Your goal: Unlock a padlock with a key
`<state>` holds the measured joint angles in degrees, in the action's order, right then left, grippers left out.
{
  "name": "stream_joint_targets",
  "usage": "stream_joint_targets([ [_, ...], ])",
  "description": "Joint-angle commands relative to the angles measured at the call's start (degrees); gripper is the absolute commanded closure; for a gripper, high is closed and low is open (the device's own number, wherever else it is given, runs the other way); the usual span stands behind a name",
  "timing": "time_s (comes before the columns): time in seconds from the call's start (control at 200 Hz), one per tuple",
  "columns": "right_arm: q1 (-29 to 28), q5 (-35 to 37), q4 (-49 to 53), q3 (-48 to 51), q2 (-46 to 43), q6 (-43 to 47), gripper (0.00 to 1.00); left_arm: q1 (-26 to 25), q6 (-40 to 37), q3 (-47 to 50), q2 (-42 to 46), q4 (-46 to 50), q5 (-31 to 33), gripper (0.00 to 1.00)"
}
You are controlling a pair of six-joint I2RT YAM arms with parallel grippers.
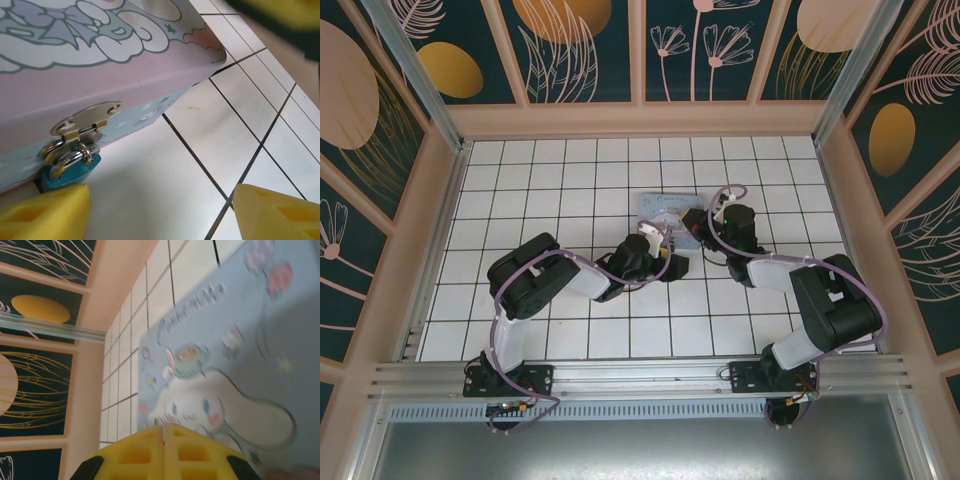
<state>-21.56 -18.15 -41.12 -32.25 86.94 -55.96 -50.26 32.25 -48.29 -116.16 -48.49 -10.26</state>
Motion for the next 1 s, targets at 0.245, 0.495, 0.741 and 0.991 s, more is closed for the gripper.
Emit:
stream_joint_targets([
  [0.245, 3.28, -2.52, 4.21, -4.54, 4.29, 3.71, 1.00, -0.06, -1.29, 0.63, 1.46, 0.07, 4.65, 0.23],
  [0.495, 3.33, -3.22, 3.87, -5.41, 7.55, 3.79, 1.00, -0.10, -3.00, 2.55, 5.04, 2.35, 6.19, 0.20],
  [0.741, 3.25, -3.75, 1.44, -3.86, 9.10, 2.99, 1.00, 0.42, -4.38, 2.88, 6.19, 4.53, 7.27, 0.19],
  [0.991, 3.01, -3.97, 0.53, -3.37, 9.67, 2.74, 1.00, 1.31, -6.30, 1.16, 3.32, 5.14, 8.18, 0.19],
])
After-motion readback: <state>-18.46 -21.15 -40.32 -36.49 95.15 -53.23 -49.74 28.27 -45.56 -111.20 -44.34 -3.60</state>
